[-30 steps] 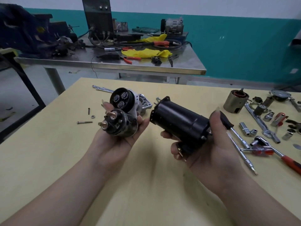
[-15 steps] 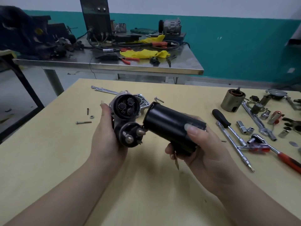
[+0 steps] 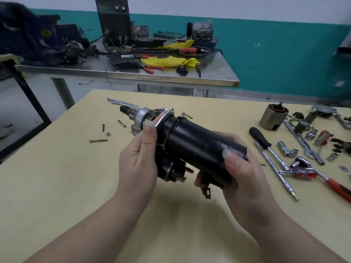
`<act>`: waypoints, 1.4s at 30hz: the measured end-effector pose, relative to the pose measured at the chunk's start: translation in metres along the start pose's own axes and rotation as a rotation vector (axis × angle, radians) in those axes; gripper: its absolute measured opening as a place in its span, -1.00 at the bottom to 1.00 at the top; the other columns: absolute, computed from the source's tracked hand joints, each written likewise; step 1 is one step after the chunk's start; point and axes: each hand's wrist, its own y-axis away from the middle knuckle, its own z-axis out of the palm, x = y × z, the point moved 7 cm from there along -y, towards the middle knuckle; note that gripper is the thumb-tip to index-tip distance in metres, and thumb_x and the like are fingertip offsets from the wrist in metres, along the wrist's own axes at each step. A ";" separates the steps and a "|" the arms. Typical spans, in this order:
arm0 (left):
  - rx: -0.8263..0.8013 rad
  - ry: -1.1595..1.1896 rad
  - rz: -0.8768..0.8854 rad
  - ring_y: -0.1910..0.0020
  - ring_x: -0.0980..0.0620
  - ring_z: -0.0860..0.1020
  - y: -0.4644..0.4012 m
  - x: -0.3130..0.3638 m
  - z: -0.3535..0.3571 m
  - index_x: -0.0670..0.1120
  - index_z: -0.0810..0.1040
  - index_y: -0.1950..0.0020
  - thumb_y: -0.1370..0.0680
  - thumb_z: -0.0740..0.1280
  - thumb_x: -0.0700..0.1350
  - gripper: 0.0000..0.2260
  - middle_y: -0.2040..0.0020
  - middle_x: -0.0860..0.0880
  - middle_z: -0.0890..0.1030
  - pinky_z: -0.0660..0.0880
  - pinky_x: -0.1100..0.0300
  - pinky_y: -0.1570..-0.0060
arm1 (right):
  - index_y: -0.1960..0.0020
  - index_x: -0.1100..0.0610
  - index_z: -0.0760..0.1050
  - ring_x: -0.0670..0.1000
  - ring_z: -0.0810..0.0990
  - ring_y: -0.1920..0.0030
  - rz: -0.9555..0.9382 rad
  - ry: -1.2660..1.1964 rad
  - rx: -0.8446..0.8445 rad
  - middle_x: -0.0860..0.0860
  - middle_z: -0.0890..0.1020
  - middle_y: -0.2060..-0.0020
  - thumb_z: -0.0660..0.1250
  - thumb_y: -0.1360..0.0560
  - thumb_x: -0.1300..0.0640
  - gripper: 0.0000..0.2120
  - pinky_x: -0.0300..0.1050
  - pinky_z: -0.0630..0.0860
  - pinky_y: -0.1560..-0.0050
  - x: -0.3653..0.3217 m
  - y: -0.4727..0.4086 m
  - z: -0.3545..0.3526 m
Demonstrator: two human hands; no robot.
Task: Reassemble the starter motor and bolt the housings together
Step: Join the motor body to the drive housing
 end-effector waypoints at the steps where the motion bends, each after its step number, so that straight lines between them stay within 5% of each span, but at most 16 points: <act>1: -0.001 0.001 0.004 0.24 0.15 0.54 0.001 0.000 0.001 0.03 0.69 0.04 -0.56 0.19 0.56 -0.37 0.26 0.16 0.59 0.49 0.35 0.25 | -0.31 0.13 0.53 0.32 0.64 0.27 -0.007 -0.003 0.012 0.28 0.66 -0.06 0.58 -0.33 -0.31 -0.26 0.02 0.57 0.27 0.001 0.000 0.001; 4: -0.015 -0.001 0.045 0.21 0.28 0.55 0.005 0.003 0.005 0.00 0.62 -0.14 -0.62 0.19 0.50 -0.41 0.23 0.30 0.61 0.45 0.46 0.20 | -0.27 0.12 0.55 0.28 0.64 0.23 -0.026 -0.020 0.052 0.27 0.66 -0.06 0.53 -0.38 -0.21 -0.40 0.01 0.57 0.26 0.003 0.002 0.002; 8: -0.047 0.030 0.002 0.16 0.25 0.62 0.007 -0.004 0.008 0.08 0.72 -0.04 -0.60 0.21 0.51 -0.44 0.17 0.24 0.69 0.52 0.39 0.18 | -0.13 0.00 0.59 0.09 0.62 0.19 -0.060 0.125 0.131 0.17 0.64 0.08 0.44 -0.37 -0.27 -0.54 -0.08 0.56 0.24 0.000 0.005 -0.005; 10: -0.058 0.043 -0.059 0.12 0.11 0.68 0.006 -0.010 0.009 0.10 0.73 0.00 -0.57 0.21 0.55 -0.42 0.13 0.09 0.73 0.61 0.24 0.14 | -0.10 -0.07 0.58 0.02 0.62 0.21 -0.095 0.194 0.152 0.01 0.65 0.15 0.49 -0.33 -0.40 -0.48 -0.16 0.55 0.26 -0.005 0.008 -0.003; 13: -0.109 0.116 -0.161 -0.14 -0.04 0.75 0.007 -0.018 0.018 0.11 0.75 -0.18 -0.61 0.20 0.51 -0.42 -0.10 -0.04 0.79 0.66 -0.10 -0.18 | -0.14 -0.10 0.54 -0.06 0.65 0.22 -0.138 0.271 0.168 -0.08 0.69 0.11 0.45 -0.22 -0.61 -0.27 -0.17 0.56 0.31 -0.012 0.008 0.001; 16: -0.127 0.208 -0.281 -0.25 -0.09 0.73 0.008 -0.027 0.024 0.09 0.74 -0.28 -0.65 0.21 0.45 -0.45 -0.21 -0.10 0.77 0.58 -0.11 -0.27 | -0.27 -0.14 0.43 -0.01 0.68 0.26 -0.080 0.341 0.120 -0.07 0.70 0.04 0.37 -0.12 -0.70 -0.08 -0.08 0.56 0.35 -0.013 0.005 0.004; 20: -0.081 0.247 -0.345 -0.21 -0.12 0.75 0.004 -0.034 0.022 0.07 0.77 -0.22 -0.66 0.25 0.37 -0.52 -0.18 -0.12 0.78 0.61 -0.10 -0.22 | -0.33 -0.40 0.30 -0.12 0.69 -0.03 -0.083 0.601 0.106 -0.28 0.61 -0.09 0.53 -0.16 -0.46 -0.19 -0.16 0.63 0.09 -0.020 0.004 0.003; 25: -0.051 0.308 -0.395 -0.21 -0.06 0.75 0.004 -0.039 0.021 0.09 0.79 -0.20 -0.69 0.16 0.33 -0.51 -0.19 -0.09 0.78 0.60 -0.06 -0.18 | -0.29 -0.26 0.54 0.03 0.70 0.01 -0.263 0.627 0.219 -0.20 0.64 -0.02 0.46 -0.39 -0.25 -0.53 0.18 0.67 0.04 -0.032 0.001 -0.004; 30: -0.078 0.265 -0.383 -0.26 -0.06 0.72 0.009 -0.043 0.025 0.09 0.77 -0.26 -0.64 0.16 0.33 -0.49 -0.21 -0.08 0.77 0.53 -0.18 -0.36 | -0.12 -0.20 0.65 0.13 0.67 0.24 -0.204 0.558 0.286 -0.12 0.66 0.05 0.43 -0.42 -0.37 -0.63 0.13 0.64 0.25 -0.025 -0.002 -0.007; 35: -0.085 0.115 -0.303 -0.12 0.01 0.75 0.007 -0.035 0.018 0.14 0.79 -0.16 -0.61 0.15 0.41 -0.47 -0.10 -0.03 0.79 0.59 -0.10 -0.19 | -0.05 -0.06 0.62 0.33 0.60 0.33 -0.069 0.316 0.266 0.02 0.64 0.18 0.35 -0.53 -0.22 -0.73 0.02 0.52 0.49 -0.006 -0.003 -0.010; 39: -0.102 -0.023 -0.227 -0.03 0.06 0.75 0.008 -0.029 0.013 0.15 0.77 -0.13 -0.60 0.10 0.44 -0.44 -0.01 0.00 0.80 0.58 0.04 -0.03 | -0.16 -0.11 0.58 0.10 0.68 0.26 -0.032 0.332 0.184 -0.07 0.70 0.08 0.47 -0.39 -0.24 -0.60 -0.10 0.54 0.40 0.000 -0.002 -0.012; 42: -0.186 0.002 -0.209 -0.19 0.06 0.73 0.011 -0.024 0.018 0.17 0.75 -0.24 -0.66 0.00 0.48 -0.37 -0.13 0.02 0.79 0.56 -0.06 -0.23 | -0.24 -0.17 0.54 0.00 0.72 0.12 -0.051 0.437 0.160 -0.12 0.70 -0.01 0.55 -0.34 -0.23 -0.49 -0.18 0.60 0.22 0.003 0.000 -0.016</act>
